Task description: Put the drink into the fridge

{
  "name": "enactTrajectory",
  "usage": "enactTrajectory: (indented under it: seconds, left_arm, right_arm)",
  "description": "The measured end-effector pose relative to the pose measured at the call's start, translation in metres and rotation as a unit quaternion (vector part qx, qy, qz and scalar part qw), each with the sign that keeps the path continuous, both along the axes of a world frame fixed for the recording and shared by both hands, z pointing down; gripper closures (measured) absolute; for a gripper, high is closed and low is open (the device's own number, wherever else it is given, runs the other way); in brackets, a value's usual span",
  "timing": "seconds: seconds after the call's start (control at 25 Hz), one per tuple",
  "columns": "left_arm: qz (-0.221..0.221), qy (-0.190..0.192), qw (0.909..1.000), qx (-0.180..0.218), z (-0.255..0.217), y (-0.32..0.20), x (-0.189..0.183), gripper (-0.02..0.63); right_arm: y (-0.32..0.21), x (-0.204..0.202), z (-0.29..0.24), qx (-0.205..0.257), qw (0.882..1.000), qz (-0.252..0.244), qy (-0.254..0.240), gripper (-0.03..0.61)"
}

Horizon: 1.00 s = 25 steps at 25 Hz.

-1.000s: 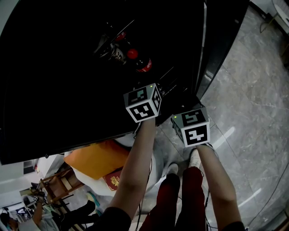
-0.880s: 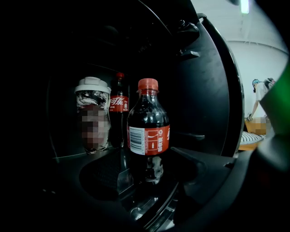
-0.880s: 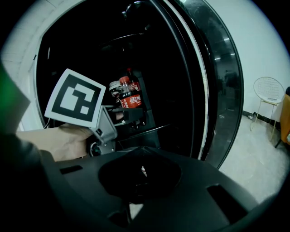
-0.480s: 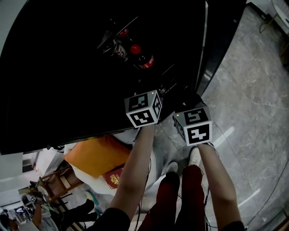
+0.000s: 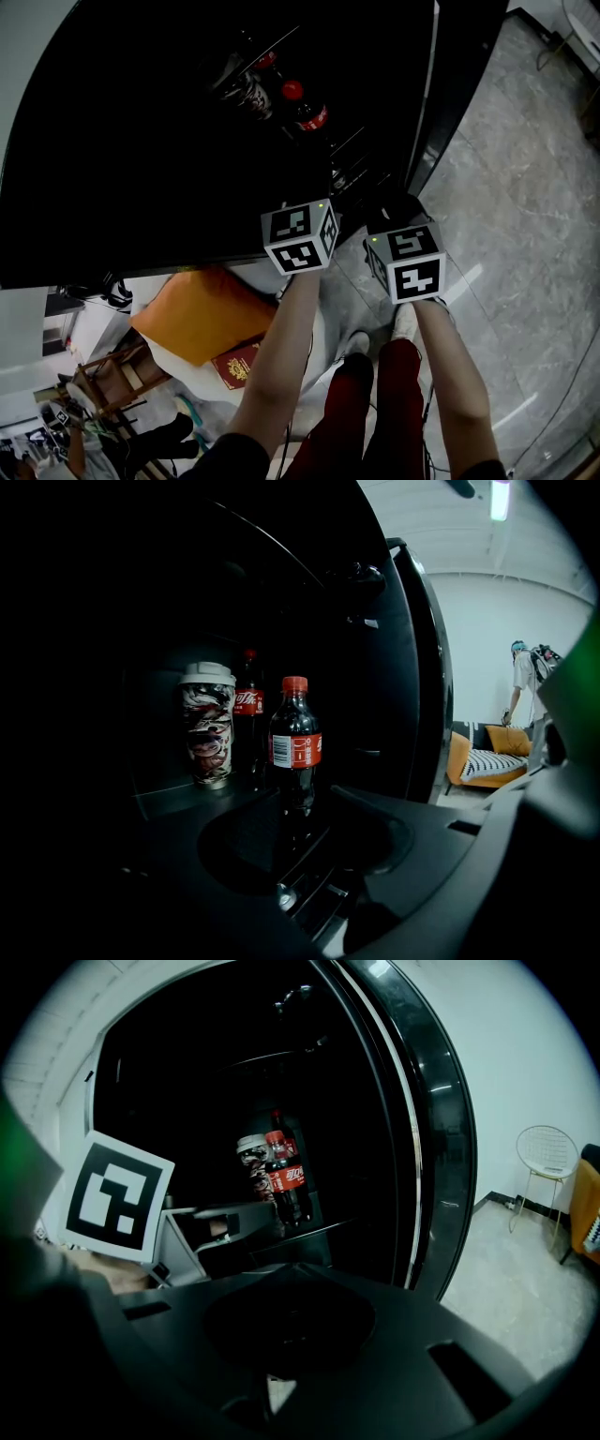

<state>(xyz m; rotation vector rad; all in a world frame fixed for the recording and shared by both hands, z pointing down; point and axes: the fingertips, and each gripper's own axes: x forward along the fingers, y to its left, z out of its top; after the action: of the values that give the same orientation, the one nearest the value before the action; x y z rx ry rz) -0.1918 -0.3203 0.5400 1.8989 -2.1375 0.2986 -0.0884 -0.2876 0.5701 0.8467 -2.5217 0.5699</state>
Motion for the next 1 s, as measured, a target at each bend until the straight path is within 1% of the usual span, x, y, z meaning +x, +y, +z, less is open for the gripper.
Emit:
enactTrajectory:
  seconds: [0.08,0.16,0.2,0.28,0.36,0.6,0.8,1.0]
  left_arm:
    - [0.002,0.002,1.0,0.003,-0.002,0.007,0.002,0.475]
    - [0.001,0.005,0.9999,0.011,-0.007,0.015,0.002,0.538]
    - [0.001,0.009,0.9998,0.015,-0.01,0.018,0.001,0.557]
    - [0.004,0.022,0.9995,0.021,-0.014,0.023,0.001,0.588]
    - [0.009,0.04,0.9988,0.025,-0.016,0.029,0.002,0.601]
    - [0.028,0.077,0.9962,0.03,-0.026,0.053,0.011,0.603]
    - [0.047,0.072,0.9958,0.031,-0.041,0.075,0.018,0.604]
    - [0.066,0.067,0.9953,0.024,-0.059,0.099,0.024,0.604]
  right_arm:
    - [0.004,0.002,-0.002,0.002,1.0,0.005,-0.001,0.561]
    - [0.009,0.002,-0.004,0.005,1.0,0.007,-0.002,0.561]
    - [0.011,0.002,-0.005,0.006,1.0,0.007,-0.002,0.561]
    - [0.014,0.001,-0.008,0.008,1.0,0.009,-0.001,0.561]
    - [0.017,0.002,-0.011,0.009,1.0,0.014,-0.003,0.561]
    - [0.029,0.004,-0.024,0.017,1.0,0.023,-0.007,0.561]
    - [0.042,0.005,-0.046,0.025,0.999,0.03,-0.019,0.561]
    - [0.059,0.004,-0.072,0.031,0.999,0.031,-0.028,0.561]
